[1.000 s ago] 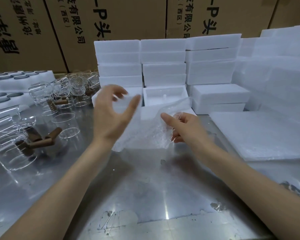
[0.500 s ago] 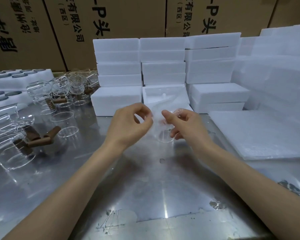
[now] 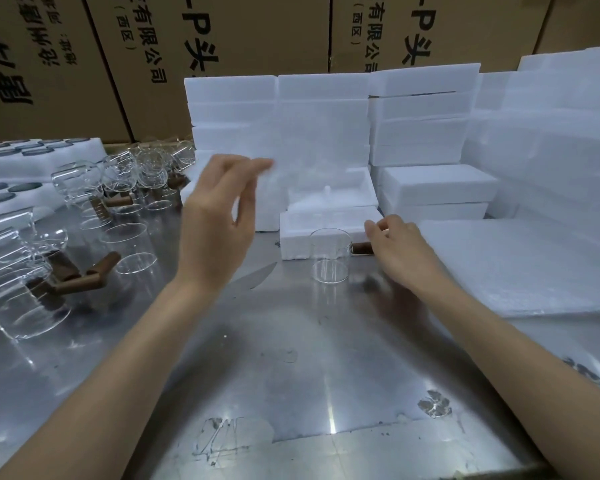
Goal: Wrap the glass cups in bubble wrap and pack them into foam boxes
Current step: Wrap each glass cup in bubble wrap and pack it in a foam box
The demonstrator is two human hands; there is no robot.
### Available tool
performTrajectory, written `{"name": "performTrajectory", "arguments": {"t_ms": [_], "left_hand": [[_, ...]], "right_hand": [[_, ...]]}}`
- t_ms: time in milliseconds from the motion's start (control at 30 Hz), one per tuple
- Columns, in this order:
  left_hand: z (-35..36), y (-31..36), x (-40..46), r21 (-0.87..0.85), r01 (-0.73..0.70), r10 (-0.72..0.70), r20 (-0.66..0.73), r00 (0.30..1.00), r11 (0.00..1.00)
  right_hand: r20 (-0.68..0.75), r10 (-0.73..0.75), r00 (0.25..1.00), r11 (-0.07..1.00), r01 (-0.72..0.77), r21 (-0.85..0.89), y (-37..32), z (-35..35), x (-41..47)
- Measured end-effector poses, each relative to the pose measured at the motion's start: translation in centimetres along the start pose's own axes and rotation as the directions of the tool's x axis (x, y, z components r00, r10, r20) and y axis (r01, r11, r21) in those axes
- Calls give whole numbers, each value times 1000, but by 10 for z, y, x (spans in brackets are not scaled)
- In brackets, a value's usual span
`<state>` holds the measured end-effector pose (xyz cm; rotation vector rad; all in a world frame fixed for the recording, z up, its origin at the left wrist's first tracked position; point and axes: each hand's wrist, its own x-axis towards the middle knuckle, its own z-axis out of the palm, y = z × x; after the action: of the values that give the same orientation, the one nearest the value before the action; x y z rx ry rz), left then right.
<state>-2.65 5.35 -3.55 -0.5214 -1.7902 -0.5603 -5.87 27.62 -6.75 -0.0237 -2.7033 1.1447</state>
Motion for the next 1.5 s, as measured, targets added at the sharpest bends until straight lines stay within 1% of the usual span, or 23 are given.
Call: {"name": "performTrajectory", "arguments": {"t_ms": [33, 100, 133, 200, 233, 300, 400, 533, 633, 667, 733, 800, 867, 1000, 1067, 1100, 1133, 1200, 1267, 1300, 1367, 1433, 1500], "left_hand": [[2, 0, -2, -7, 13, -12, 67, 998, 1000], [7, -1, -8, -4, 88, -86, 193, 977, 996], [9, -3, -12, 14, 139, -138, 239, 961, 990], [12, -9, -19, 62, 237, -244, 286, 927, 970], [14, -13, -23, 80, 275, -287, 292, 912, 958], [17, -18, -28, 85, 346, -356, 285, 890, 934], [20, -24, -31, 65, 417, -418, 262, 870, 907], [22, -24, -30, 65, 411, -415, 216, 884, 909], [22, -22, -30, 63, 397, -400, 212, 891, 916], [22, -20, -31, 72, 382, -388, 228, 893, 921], [23, -15, -32, 100, 325, -340, 272, 900, 940], [24, -10, -33, 131, 252, -281, 316, 906, 959], [27, -7, -34, 149, 206, -247, 365, 897, 967], [31, -8, -35, 128, 188, -225, 443, 868, 974], [32, -10, -37, 54, 256, -252, 459, 852, 965], [33, -12, -37, 5, 340, -303, 463, 833, 941], [34, -13, -36, -41, 443, -374, 469, 800, 896], [35, -17, -35, -118, 631, -512, 481, 712, 767], [34, -17, -33, -214, 744, -601, 470, 646, 633], [32, -16, -32, -253, 771, -634, 450, 629, 585], [29, -15, -29, -301, 777, -670, 394, 629, 553], [28, -12, -26, -324, 762, -680, 344, 647, 561], [28, -10, -23, -314, 747, -677, 318, 664, 586]], "right_hand": [[21, 2, 1000, 1000, -1, -24, 1, 0, 0], [39, 0, 999, 998, 3, -68, 3, 0, -1], [52, -2, 999, 996, 6, -91, 3, 0, -1], [94, 2, 996, 996, 7, -94, 1, 0, -1], [123, 11, 992, 999, -5, -53, -1, 0, 0], [194, 54, 979, 990, -78, 118, -4, -2, 1], [252, 79, 964, 924, -166, 344, -7, -7, 5], [207, 117, 971, 787, -218, 578, -8, -14, 7], [215, 121, 969, 636, -242, 733, -8, -23, 7], [246, 101, 964, 577, -258, 775, -8, -26, 7], [346, 6, 938, 476, -307, 824, -11, -34, 6], [421, -113, 900, 446, -332, 831, -14, -40, 2], [426, -187, 885, 475, -298, 828, -18, -40, -4], [348, -256, 902, 609, -129, 782, -24, -29, -12], [304, -292, 907, 672, -32, 740, -25, -24, -17], [281, -311, 908, 696, 17, 717, -26, -22, -18], [258, -330, 908, 719, 65, 692, -25, -21, -19], [220, -361, 906, 754, 144, 641, -25, -21, -20], [194, -382, 904, 774, 199, 602, -24, -20, -19], [182, -390, 903, 786, 223, 577, -24, -19, -18], [155, -408, 900, 808, 276, 520, -24, -17, -19], [120, -443, 888, 805, 336, 488, -25, -13, -21], [117, -472, 874, 794, 363, 488, -25, -9, -24]]}}
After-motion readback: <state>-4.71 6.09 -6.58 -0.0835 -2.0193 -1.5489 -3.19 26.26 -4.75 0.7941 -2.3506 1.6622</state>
